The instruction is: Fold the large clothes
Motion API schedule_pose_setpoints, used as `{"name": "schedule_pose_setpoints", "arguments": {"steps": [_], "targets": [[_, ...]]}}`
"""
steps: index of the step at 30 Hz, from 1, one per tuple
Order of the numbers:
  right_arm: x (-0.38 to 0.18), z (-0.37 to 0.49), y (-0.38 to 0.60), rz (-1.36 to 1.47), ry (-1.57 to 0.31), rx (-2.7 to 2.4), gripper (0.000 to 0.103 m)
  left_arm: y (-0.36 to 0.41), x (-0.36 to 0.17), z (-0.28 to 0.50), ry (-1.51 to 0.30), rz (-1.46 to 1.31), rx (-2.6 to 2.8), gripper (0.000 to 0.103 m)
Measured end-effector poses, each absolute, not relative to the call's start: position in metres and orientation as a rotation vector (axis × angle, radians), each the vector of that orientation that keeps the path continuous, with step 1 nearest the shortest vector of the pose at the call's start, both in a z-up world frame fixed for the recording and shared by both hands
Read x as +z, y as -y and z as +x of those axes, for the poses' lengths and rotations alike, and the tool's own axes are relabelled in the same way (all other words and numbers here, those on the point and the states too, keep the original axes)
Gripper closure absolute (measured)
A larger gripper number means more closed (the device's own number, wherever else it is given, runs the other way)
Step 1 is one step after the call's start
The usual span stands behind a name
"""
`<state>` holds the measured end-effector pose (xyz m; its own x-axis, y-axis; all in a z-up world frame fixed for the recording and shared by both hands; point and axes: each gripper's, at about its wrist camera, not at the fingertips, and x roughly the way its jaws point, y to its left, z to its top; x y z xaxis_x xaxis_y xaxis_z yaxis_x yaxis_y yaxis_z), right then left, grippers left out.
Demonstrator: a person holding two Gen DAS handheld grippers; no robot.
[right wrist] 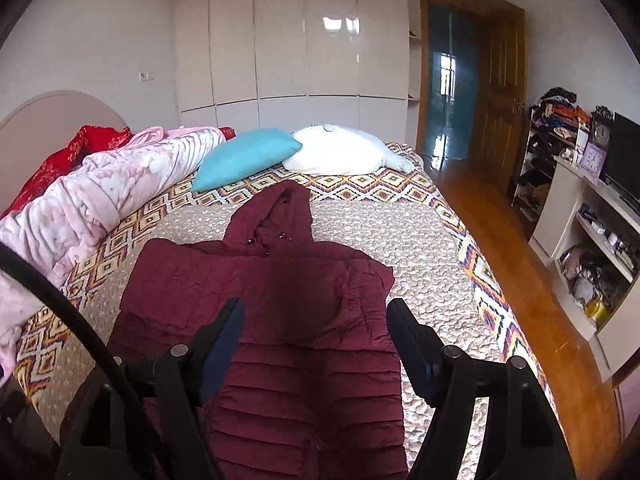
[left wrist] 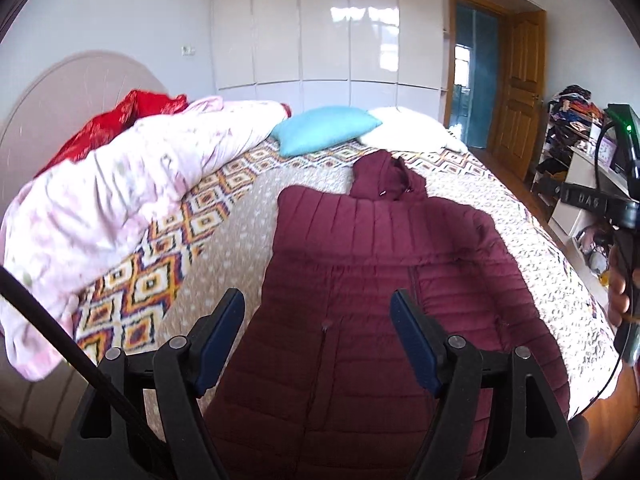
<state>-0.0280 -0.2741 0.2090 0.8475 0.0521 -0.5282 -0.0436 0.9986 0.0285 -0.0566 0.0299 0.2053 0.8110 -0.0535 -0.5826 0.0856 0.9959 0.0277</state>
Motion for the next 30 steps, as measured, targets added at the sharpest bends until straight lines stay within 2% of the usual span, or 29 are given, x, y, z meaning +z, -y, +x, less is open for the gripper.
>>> {"name": "schedule_pose_setpoints", "arguments": {"steps": [11,14,19,30], "targets": [[0.215,-0.028,0.276,-0.062,-0.544,0.028,0.023,0.007,0.239,-0.029,-0.618,0.107,-0.129,0.028],[0.213,-0.02,0.279,-0.063,-0.555,0.012,0.021,0.018,0.237,-0.014,-0.601,0.15,-0.13,0.025],[0.201,0.002,0.273,-0.074,-0.599,-0.011,0.021,0.023,0.213,0.017,-0.634,0.139,-0.161,0.024],[0.157,0.086,0.229,-0.177,-0.721,-0.036,0.021,0.007,0.113,0.107,-0.754,0.11,-0.157,0.024]]}}
